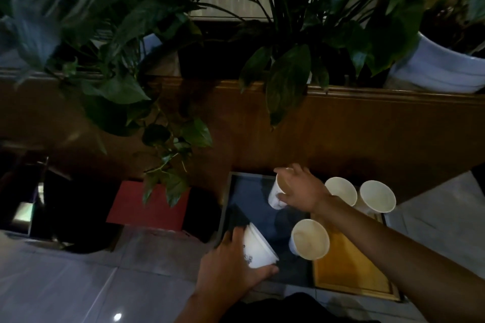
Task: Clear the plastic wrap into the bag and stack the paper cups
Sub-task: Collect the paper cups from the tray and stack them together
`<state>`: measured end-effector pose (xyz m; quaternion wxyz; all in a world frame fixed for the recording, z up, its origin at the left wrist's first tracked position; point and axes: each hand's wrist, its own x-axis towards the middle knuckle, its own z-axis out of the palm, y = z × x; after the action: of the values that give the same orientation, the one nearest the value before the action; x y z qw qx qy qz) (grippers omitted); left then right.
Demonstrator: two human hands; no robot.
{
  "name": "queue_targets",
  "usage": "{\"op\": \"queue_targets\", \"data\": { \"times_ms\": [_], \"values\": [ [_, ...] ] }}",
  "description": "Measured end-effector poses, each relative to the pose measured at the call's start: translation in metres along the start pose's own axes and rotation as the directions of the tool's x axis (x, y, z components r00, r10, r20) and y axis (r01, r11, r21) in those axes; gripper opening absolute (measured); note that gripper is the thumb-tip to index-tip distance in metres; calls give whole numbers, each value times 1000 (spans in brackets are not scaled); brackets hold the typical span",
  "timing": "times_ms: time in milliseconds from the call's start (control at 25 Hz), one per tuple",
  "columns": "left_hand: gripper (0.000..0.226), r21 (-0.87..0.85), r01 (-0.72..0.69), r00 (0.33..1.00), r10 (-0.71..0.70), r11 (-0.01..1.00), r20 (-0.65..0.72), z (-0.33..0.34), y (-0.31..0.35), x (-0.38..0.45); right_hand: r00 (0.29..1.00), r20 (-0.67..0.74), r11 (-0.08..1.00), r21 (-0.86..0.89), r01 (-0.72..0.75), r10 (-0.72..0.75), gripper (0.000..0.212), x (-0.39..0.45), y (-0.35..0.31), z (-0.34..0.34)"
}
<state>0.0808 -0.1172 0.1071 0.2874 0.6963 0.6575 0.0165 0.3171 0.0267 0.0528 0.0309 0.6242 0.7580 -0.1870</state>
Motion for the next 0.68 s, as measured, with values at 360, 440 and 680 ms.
{"op": "queue_targets", "data": {
  "times_ms": [360, 440, 680],
  "values": [
    [103, -12, -21, 1000, 21, 1000, 3, -2, 1, 10, 975, -176, 823, 568, -10, 134, 60, -43, -7, -79],
    [102, -27, -24, 1000, 24, 999, 2, -3, 2, 11, 973, -177, 784, 621, -5, 147, 56, -55, -13, -82],
    [103, -139, -35, 998, 27, 990, -56, -13, 10, 12, 958, -169, 572, 820, 6, 233, 32, -79, -17, -84]
  ]
}}
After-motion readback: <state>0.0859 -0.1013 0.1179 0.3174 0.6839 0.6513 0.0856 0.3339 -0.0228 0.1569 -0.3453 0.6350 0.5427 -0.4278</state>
